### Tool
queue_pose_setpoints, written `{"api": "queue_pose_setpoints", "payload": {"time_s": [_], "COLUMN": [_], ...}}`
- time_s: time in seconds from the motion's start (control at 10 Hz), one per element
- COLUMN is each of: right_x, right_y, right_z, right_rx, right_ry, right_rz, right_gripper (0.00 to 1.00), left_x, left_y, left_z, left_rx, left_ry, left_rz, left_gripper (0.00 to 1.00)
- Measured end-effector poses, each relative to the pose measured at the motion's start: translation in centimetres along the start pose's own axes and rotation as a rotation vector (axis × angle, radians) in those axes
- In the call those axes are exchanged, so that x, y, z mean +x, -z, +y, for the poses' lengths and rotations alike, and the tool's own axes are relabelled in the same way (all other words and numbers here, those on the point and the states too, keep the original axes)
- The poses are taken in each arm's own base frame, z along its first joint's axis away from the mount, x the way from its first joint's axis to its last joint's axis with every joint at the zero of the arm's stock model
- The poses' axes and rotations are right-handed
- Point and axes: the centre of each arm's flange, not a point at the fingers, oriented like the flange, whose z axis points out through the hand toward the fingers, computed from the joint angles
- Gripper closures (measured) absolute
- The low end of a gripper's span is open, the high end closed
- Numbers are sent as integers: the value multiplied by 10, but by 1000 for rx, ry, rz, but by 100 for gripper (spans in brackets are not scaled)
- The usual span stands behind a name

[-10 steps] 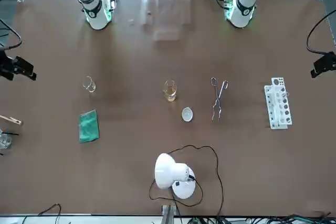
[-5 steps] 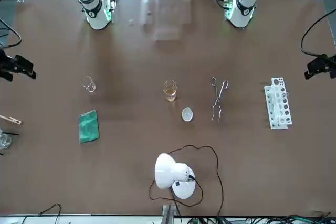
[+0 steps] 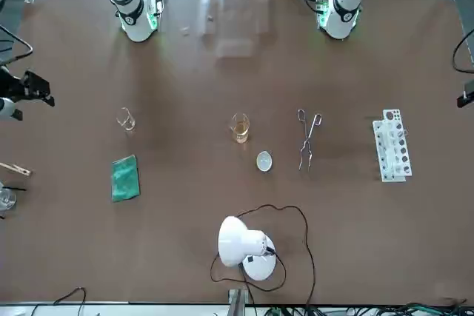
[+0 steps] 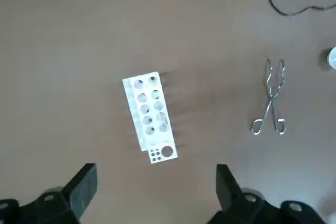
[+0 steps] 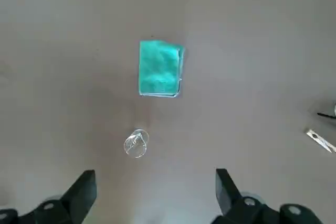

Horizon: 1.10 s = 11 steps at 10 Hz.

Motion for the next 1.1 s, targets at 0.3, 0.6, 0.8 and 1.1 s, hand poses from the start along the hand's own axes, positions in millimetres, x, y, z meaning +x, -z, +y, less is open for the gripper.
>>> {"api": "queue_pose_setpoints", "payload": {"time_s": [0.3, 0.6, 0.8, 1.1], "right_x": [-6, -30, -59, -95], "right_y": [-29, -79, -118, -179], "right_z": [29, 71, 100, 129], "right_rx": [45, 137, 208, 305], "right_ry": [151, 298, 407, 573], "right_rz": [33, 94, 161, 276], "right_gripper": [0, 0, 0, 0], "left_x": [3, -31, -48, -57], "left_y": [-18, -30, -73, -118], "left_z": [-15, -87, -140, -178], "left_rx": [-59, -198, -273, -359], "left_ry": [-208, -495, -608, -728], "left_rz": [6, 172, 238, 380], "left_gripper": [0, 0, 0, 0]}}
